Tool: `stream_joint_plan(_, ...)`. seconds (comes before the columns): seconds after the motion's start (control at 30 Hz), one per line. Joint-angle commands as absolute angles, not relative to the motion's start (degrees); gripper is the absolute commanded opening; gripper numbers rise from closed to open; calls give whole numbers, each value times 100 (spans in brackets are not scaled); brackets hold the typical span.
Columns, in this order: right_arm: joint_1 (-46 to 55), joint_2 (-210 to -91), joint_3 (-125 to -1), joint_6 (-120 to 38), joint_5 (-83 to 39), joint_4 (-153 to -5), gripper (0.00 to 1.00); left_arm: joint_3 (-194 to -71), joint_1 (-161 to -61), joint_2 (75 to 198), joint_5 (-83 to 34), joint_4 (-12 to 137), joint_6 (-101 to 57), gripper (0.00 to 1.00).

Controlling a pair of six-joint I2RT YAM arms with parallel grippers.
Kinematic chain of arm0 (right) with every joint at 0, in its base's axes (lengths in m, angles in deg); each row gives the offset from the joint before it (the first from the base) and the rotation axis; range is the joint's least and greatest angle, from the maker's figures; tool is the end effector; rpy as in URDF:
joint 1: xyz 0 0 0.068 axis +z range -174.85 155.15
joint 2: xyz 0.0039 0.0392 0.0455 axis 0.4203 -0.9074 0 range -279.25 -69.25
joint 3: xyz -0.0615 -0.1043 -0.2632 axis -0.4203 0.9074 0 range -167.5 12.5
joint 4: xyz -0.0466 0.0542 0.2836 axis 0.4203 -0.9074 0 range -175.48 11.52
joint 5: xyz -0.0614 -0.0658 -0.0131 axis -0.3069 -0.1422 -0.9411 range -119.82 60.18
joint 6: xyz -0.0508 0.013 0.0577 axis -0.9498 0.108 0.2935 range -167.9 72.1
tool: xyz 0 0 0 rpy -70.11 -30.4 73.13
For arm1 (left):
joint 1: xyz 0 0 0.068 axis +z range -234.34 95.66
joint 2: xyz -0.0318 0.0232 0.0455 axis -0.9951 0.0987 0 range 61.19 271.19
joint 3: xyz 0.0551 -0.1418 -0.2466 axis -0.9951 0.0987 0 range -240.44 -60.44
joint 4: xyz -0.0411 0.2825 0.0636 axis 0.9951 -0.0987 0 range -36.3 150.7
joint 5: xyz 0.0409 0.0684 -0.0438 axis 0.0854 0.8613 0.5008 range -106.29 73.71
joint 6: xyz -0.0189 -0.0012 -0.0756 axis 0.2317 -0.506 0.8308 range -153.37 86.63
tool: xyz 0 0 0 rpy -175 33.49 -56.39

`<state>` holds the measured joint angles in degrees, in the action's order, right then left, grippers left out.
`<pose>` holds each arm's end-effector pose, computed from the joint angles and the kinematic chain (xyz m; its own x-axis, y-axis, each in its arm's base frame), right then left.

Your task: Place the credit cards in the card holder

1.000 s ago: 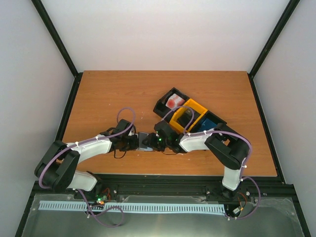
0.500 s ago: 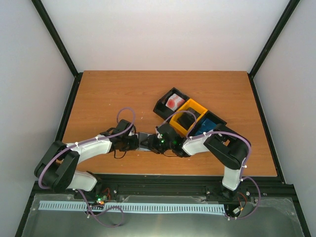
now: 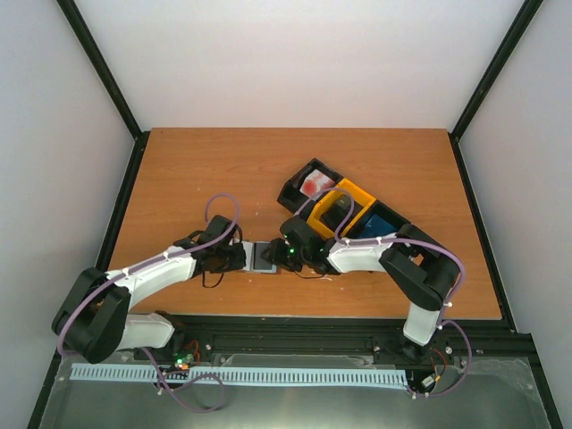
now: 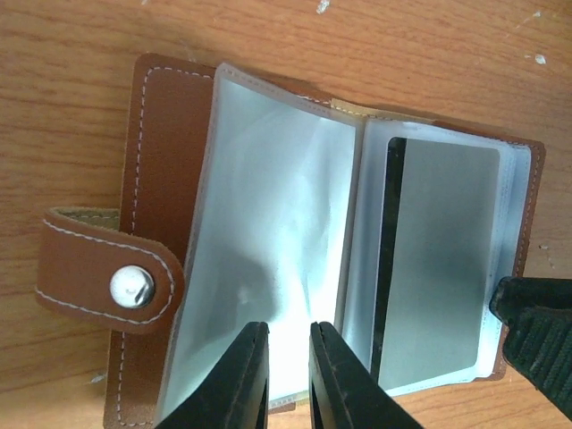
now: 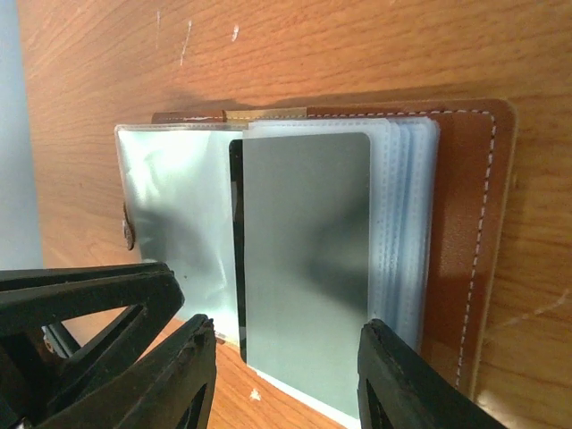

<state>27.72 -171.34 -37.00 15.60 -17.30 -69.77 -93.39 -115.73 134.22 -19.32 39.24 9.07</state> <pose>0.2289 0.3229 0.1081 -0.9668 0.1743 -0.1871 -0.0112 0.7019 0.7122 0.2167 -0.1364 0.1261 -0.9193 -0.2284 -0.3204 -0.1066 0.9284 -0.3559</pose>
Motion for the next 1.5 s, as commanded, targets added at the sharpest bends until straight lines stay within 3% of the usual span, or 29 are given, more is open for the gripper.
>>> stream_joint_plan(0.0, 2762, -17282, -3931, 1309, -1984, -7530, 44, -9542, -11569, 13499, -2025, 3967, 855, 14)
stream_joint_plan(0.37, 2761, -17340, -4023, 1252, -2060, -7736, 44, -9294, -11571, 13499, -2974, 4904, 639, 21)
stream_joint_plan(0.67, 2757, -17333, -3989, 1251, -1977, -7673, 43, -9284, -11571, 14144, -2694, 5058, 687, 7)
stream_joint_plan(0.97, 2755, -17228, -3979, 1116, -1843, -7519, 43, -9241, -11569, 14415, -2649, 5090, 618, 5)
stream_joint_plan(1.17, 2762, -17169, -4031, 882, -1730, -7458, 30, -9224, -11571, 14461, -2650, 5103, 603, 5)
stream_joint_plan(1.27, 2770, -17118, -4061, 762, -1715, -7483, 29, -9234, -11571, 14472, -2648, 5099, 596, 5)
stream_joint_plan(1.47, 2837, -16995, -4243, 570, -2154, -8049, 41, -9226, -11571, 14508, -2648, 5094, 600, 5)
